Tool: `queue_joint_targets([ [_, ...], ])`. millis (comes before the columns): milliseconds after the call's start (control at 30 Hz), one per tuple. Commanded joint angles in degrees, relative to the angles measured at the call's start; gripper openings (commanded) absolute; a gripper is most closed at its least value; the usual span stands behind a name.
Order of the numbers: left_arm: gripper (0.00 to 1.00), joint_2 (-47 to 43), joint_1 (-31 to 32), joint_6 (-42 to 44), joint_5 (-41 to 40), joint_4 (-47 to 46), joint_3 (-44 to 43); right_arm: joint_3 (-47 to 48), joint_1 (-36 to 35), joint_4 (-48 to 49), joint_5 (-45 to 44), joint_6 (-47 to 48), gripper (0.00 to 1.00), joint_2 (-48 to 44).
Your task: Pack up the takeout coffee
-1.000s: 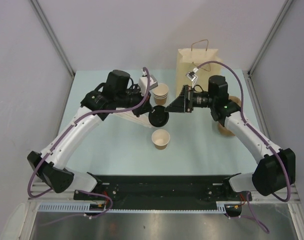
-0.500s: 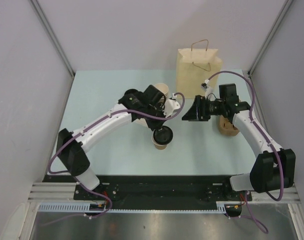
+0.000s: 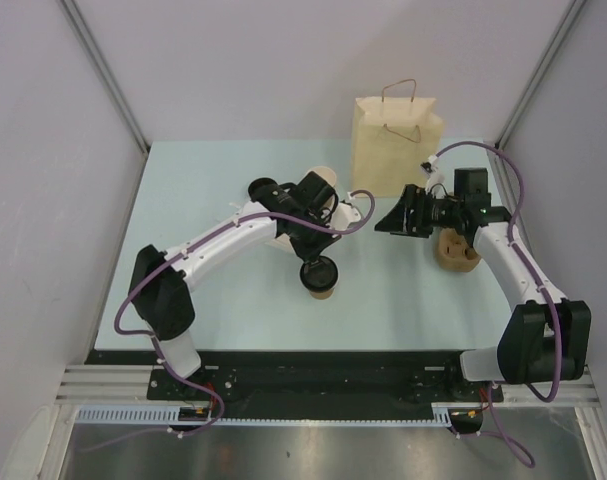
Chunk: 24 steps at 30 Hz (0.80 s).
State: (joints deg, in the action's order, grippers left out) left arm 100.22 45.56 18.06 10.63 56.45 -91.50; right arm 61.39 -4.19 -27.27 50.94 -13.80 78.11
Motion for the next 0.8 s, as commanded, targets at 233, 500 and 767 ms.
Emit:
queue_joint_targets([
  [233, 0.0, 2.51, -1.52, -0.84, 2.81, -2.75, -1.92, 0.4, 1.55, 4.15, 1.45, -2.46, 0.88, -3.4],
  [500, 0.0, 4.45, -3.63, -0.31, 6.33, -1.34, -3.59, 0.4, 1.55, 4.24, 2.67, -2.46, 0.89, -2.96],
  [767, 0.0, 5.15, -3.81, 0.13, 6.68, -1.16, -3.59, 0.4, 1.55, 4.5, 3.11, -2.46, 0.89, -2.52],
])
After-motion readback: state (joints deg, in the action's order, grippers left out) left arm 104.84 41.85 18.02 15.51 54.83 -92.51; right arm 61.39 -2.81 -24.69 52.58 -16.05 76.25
